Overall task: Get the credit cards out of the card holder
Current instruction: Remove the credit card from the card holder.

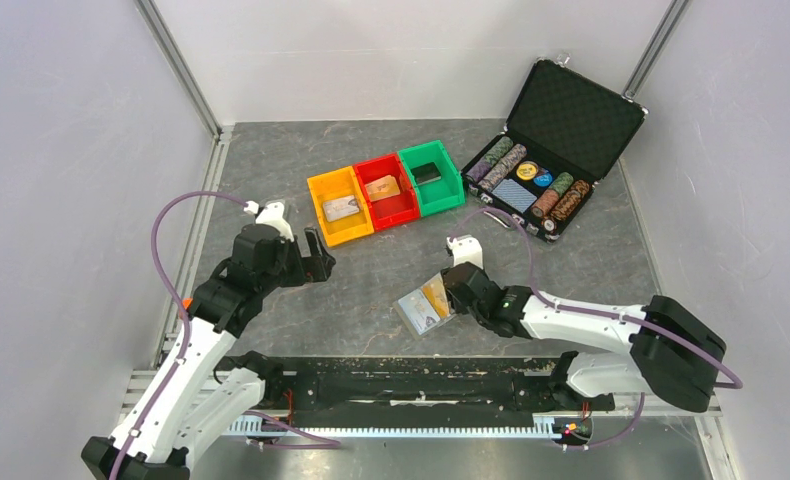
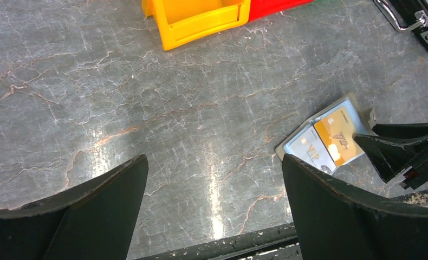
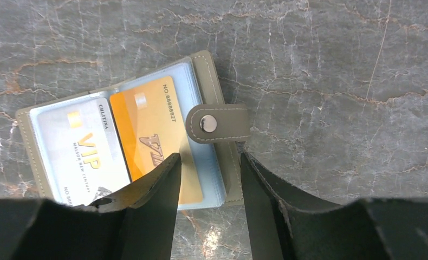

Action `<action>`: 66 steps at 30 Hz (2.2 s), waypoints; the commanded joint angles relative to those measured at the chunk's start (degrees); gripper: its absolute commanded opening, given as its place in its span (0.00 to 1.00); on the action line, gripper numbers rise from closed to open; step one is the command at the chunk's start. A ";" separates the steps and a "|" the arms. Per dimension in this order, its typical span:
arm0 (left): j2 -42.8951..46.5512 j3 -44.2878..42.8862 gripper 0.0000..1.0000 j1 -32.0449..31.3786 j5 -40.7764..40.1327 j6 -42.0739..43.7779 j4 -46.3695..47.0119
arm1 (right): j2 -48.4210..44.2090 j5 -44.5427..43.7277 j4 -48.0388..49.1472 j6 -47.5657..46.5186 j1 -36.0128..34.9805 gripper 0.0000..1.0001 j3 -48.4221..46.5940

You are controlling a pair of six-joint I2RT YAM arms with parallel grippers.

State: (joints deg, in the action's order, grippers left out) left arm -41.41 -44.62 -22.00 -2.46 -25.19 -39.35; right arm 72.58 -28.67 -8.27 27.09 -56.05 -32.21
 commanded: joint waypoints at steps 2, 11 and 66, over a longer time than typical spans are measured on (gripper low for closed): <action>-0.37 -0.20 1.00 -0.06 2.15 2.11 0.55 | 0.93 4.15 4.71 -0.51 1.92 0.47 2.58; 0.12 0.13 0.95 -0.06 8.36 3.13 2.76 | 2.71 9.99 10.78 2.50 2.60 0.39 7.77; -39.26 14.70 0.47 -22.77 20.51 -23.57 54.24 | -7.97 24.22 25.32 8.02 5.40 0.28 16.66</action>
State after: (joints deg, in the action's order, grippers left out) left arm -79.37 -30.02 -43.57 19.51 -46.37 11.31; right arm 63.37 -4.56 13.17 35.35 -51.75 -18.04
